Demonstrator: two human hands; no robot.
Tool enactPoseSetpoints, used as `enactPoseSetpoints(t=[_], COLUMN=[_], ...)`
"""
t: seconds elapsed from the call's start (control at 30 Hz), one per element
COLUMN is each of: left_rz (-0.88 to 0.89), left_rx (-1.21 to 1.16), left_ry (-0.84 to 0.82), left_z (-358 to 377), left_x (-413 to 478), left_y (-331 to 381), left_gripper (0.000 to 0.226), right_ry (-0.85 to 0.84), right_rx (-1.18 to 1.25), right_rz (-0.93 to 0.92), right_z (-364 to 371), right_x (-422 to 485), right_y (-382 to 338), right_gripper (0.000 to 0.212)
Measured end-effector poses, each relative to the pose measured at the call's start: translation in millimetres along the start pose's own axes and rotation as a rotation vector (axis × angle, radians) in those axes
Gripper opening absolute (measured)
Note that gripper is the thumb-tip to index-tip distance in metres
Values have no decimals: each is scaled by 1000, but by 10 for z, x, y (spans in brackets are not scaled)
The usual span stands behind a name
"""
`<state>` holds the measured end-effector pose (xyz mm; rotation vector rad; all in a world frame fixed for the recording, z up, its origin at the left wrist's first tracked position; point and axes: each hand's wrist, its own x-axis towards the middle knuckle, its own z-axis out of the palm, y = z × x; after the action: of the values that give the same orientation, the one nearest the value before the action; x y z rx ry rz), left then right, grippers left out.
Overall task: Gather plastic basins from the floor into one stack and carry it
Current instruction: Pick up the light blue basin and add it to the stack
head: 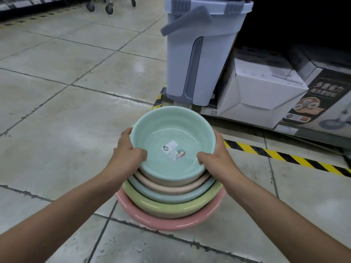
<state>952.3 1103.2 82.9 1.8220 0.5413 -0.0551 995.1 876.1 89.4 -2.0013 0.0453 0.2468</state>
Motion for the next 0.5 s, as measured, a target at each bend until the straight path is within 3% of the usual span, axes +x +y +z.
enactPoseSetpoints(t=[0.13, 0.23, 0.33, 0.5], left_rz=[-7, -39, -128, -113], left_rx=[-120, -193, -258, -349], left_ry=[20, 113, 50, 31], left_z=[-140, -264, -249, -143], left_x=[82, 99, 60, 104], left_y=[-61, -222, -434, -654], left_gripper=[40, 40, 39, 55], right_ry=[3, 80, 64, -48], right_rx=[197, 267, 206, 340], right_rz=[34, 113, 172, 132], right_z=[-200, -419, -380, -248], right_x=[44, 148, 176, 259], right_y=[93, 262, 485, 724], right_gripper=[46, 52, 87, 64])
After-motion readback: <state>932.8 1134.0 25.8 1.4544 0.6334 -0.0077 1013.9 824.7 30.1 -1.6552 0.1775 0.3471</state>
